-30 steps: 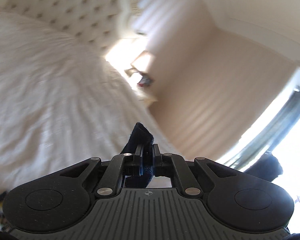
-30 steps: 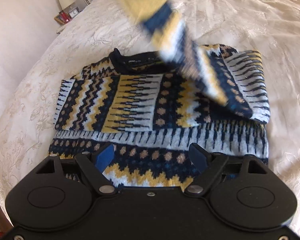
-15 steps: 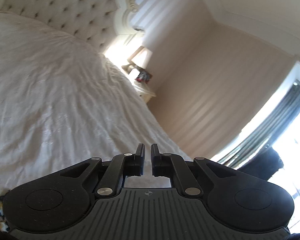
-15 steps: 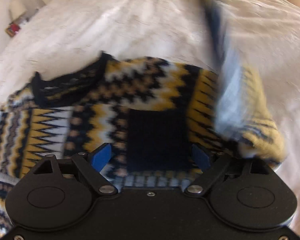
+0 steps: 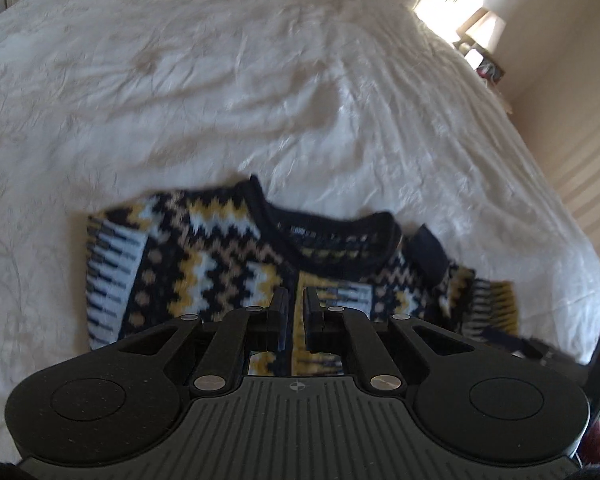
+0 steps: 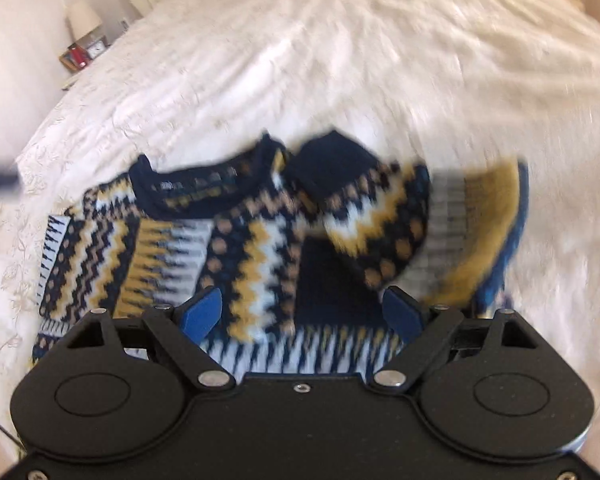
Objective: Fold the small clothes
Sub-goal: 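Grasp the navy cuff with the right gripper and lift it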
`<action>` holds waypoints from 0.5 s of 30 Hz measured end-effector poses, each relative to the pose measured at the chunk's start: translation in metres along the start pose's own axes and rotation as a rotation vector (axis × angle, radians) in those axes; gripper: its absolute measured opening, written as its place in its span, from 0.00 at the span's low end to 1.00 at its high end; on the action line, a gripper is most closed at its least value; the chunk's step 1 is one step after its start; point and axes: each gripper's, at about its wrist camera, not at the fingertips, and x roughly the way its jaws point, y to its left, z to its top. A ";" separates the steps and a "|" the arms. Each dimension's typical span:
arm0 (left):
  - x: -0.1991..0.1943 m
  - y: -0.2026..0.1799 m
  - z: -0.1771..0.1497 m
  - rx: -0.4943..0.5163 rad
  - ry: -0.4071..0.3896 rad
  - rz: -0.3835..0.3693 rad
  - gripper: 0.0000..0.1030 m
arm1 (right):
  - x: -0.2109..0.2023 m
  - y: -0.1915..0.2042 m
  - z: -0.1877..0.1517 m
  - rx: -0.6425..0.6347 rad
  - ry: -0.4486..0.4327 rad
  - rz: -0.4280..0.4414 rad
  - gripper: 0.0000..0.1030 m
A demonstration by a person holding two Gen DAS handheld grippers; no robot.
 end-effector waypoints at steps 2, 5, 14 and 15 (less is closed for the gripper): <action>0.011 0.003 -0.016 -0.002 0.043 0.003 0.07 | 0.010 0.006 0.012 -0.047 -0.012 -0.035 0.86; 0.017 0.002 -0.028 0.013 0.072 -0.007 0.08 | 0.038 0.012 0.024 -0.106 0.000 -0.082 0.86; 0.010 0.011 -0.031 0.023 0.045 -0.001 0.08 | 0.069 0.002 0.027 -0.153 0.066 -0.184 0.17; 0.010 0.013 -0.031 0.018 0.043 0.001 0.08 | 0.063 -0.002 0.029 -0.125 0.051 -0.180 0.17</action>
